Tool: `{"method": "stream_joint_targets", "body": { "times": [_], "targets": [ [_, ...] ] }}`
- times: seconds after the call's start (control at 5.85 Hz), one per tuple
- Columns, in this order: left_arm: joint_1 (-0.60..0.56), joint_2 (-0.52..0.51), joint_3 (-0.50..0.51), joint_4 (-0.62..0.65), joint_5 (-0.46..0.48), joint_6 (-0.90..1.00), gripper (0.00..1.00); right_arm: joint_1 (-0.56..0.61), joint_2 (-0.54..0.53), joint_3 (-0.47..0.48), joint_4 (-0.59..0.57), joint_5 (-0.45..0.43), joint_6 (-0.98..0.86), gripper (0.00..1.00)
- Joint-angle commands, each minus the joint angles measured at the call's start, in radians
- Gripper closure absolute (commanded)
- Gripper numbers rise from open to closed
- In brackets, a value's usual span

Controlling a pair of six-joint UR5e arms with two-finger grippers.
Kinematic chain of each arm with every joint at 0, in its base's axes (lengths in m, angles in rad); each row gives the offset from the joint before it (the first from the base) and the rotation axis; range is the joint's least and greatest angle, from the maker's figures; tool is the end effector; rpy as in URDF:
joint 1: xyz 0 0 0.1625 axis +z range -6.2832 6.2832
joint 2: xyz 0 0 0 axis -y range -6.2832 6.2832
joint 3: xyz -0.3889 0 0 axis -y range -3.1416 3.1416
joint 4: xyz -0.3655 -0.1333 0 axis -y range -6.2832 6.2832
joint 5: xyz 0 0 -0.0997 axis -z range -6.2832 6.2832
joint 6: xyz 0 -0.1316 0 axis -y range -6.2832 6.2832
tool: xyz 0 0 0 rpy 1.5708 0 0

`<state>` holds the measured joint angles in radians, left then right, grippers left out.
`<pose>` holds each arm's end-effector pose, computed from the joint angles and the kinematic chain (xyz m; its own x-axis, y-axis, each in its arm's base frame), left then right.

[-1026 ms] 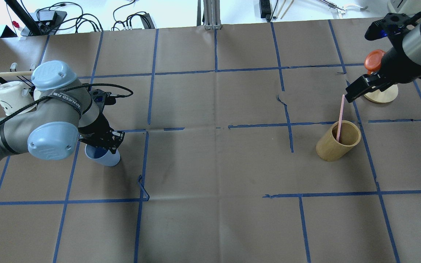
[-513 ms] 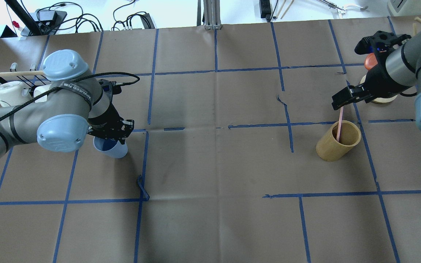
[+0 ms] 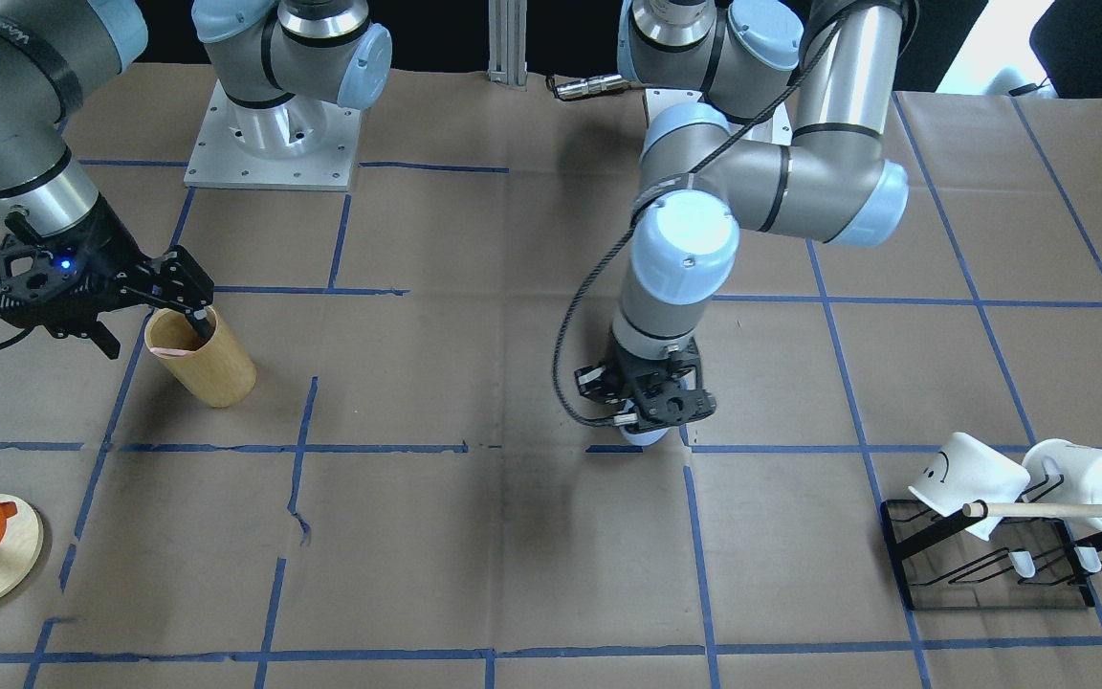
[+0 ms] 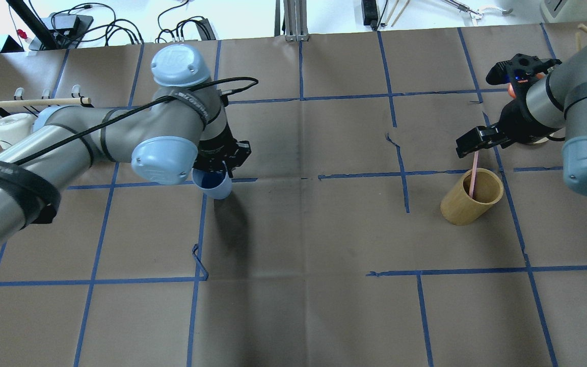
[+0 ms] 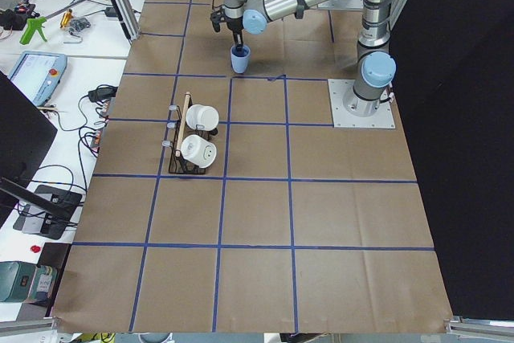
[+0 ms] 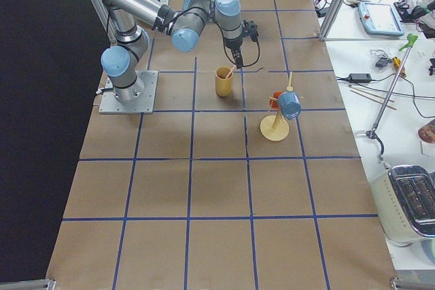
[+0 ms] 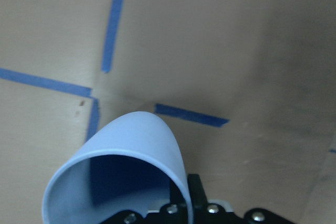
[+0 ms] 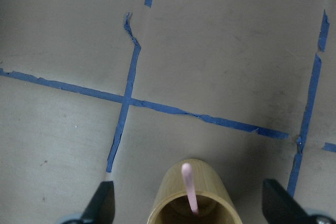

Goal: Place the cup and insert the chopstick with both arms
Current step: 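Carry blue cup toward table center while right gripper grasps pink chopstick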

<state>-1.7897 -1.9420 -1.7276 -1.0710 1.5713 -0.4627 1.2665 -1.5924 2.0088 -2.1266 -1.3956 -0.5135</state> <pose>-0.2501 -0.5106 0.2064 -0.9704 -0.2412 -0.0130 -0.2415 0.9701 0.0250 0.0164 -0.4691 0.2890 -0.9704 -0.2273 -0.0821 -0.2066 0.9565 -0.2058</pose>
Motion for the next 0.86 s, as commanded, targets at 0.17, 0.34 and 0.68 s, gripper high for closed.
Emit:
{"method": "stream_joint_targets", "body": {
  "times": [0.17,0.34,0.68],
  "targets": [
    [-0.164,-0.123,0.167,0.003,-0.003,-0.151,1.00,0.004,0.014,-0.001,-0.024,0.004,0.001,0.42],
    [-0.177,-0.129,0.168,0.003,-0.005,-0.151,1.00,0.013,0.012,-0.002,-0.026,0.004,0.001,0.58],
    [-0.191,-0.121,0.166,0.000,-0.023,-0.148,0.99,0.014,0.011,-0.005,-0.039,0.004,-0.002,0.83]
  ]
}}
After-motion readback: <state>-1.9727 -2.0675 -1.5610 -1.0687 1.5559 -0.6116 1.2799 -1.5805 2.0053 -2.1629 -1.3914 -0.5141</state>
